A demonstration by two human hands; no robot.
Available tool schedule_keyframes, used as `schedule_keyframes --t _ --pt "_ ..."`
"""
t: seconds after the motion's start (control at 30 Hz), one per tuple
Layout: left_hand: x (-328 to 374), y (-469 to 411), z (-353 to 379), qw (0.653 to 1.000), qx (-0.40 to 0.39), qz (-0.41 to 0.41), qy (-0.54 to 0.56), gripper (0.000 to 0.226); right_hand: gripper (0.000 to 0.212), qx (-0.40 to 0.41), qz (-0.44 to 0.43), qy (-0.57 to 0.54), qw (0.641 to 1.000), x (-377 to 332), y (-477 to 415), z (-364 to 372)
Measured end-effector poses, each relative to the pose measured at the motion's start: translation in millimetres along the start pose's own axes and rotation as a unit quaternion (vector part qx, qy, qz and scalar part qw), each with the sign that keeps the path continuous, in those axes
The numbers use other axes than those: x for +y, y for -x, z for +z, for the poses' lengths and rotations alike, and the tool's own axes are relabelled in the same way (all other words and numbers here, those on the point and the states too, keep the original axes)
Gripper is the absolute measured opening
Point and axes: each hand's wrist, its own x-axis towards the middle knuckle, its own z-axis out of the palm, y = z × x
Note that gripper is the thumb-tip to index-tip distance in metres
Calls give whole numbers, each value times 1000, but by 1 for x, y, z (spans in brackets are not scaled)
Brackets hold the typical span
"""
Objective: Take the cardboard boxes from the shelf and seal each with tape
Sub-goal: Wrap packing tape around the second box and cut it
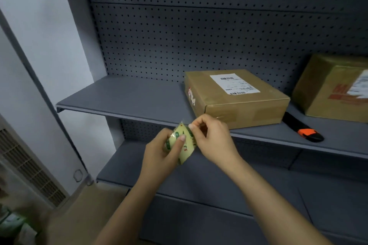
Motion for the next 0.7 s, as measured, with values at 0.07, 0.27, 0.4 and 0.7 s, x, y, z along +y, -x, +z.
schedule_keyframes --t 0.07,0.27,0.4,0.7 --pt "-2 -14 -10 999 -22 -3 -38 38 12 46 0 -1 999 -10 4 5" --pt "14 -41 -25 995 -65 -35 -66 37 10 119 -24 38 992 -41 2 -7" --pt "44 -86 -33 989 -92 31 -115 38 11 171 2 37 985 -56 -24 -25" --pt "58 -147 -16 978 -139 56 -144 62 10 155 133 -15 979 -43 -78 -60"
